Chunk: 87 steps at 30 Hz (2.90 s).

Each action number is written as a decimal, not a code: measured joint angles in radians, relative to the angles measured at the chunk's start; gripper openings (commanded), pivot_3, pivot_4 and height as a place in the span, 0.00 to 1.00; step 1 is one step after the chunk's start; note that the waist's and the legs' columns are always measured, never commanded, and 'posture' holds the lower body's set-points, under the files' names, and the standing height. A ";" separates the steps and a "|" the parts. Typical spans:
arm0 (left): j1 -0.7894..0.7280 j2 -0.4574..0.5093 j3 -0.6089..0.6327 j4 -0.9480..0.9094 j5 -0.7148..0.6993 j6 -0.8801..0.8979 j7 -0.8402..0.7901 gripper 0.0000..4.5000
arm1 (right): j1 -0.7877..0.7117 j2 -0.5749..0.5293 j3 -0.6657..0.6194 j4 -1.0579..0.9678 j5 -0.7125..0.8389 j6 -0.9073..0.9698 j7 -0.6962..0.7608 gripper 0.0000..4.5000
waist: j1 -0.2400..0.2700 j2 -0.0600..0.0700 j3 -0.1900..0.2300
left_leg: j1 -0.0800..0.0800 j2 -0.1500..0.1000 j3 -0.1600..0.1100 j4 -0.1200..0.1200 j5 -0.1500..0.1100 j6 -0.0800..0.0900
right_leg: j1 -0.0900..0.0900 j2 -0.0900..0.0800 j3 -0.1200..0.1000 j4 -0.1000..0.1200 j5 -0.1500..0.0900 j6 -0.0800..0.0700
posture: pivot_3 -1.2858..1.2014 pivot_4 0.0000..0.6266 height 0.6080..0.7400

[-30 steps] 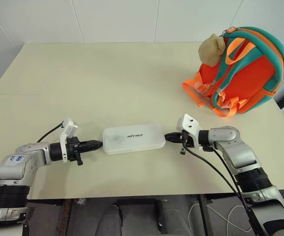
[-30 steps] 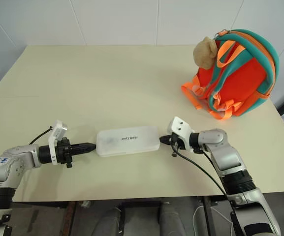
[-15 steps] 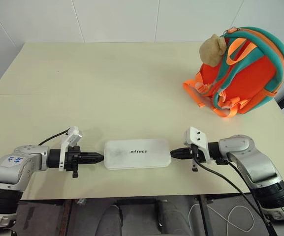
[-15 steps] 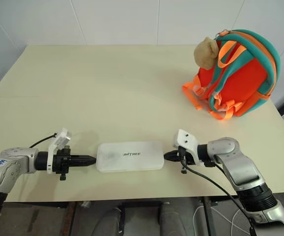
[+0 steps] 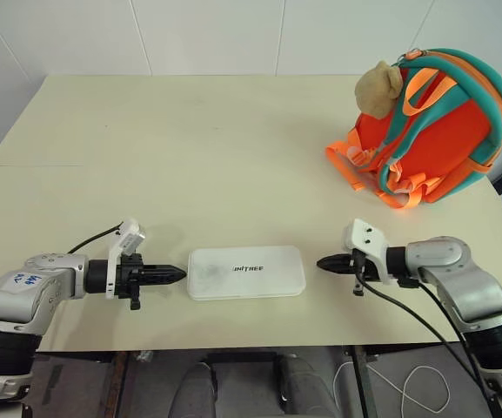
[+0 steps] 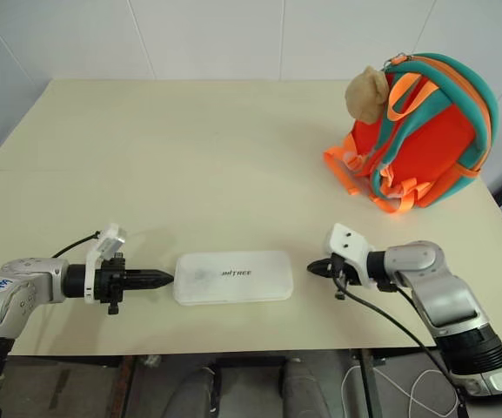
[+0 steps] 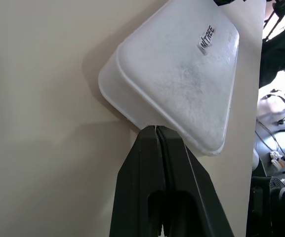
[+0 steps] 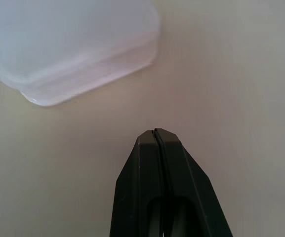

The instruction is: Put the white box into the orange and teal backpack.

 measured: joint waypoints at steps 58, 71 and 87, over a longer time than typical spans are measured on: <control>-0.285 -0.086 -0.119 0.183 -0.165 0.600 0.056 1.00 | 0.018 0.103 -0.007 0.015 -0.009 -0.037 -0.124 0.99 | 0.011 0.000 0.000 | 0.002 -0.002 0.002 0.007 0.000 0.002 | 0.005 0.000 0.004 0.000 0.007 0.013 | 0.52 0.24 1.00; -0.264 -0.206 -0.039 0.199 -0.165 0.576 0.121 1.00 | 0.015 0.106 -0.002 0.016 -0.010 -0.037 -0.124 0.99 | 0.017 0.001 -0.001 | 0.003 -0.003 0.001 0.008 0.002 0.006 | 0.013 -0.001 0.004 -0.011 0.007 0.006 | 0.52 0.24 1.00; -0.264 -0.243 -0.022 0.235 -0.197 0.554 0.092 0.31 | 0.024 0.102 -0.009 0.010 -0.001 -0.036 -0.127 1.00 | 0.017 0.001 -0.001 | 0.003 -0.003 0.001 0.006 0.001 0.005 | 0.012 -0.002 0.003 -0.012 0.009 0.008 | 0.52 0.24 1.00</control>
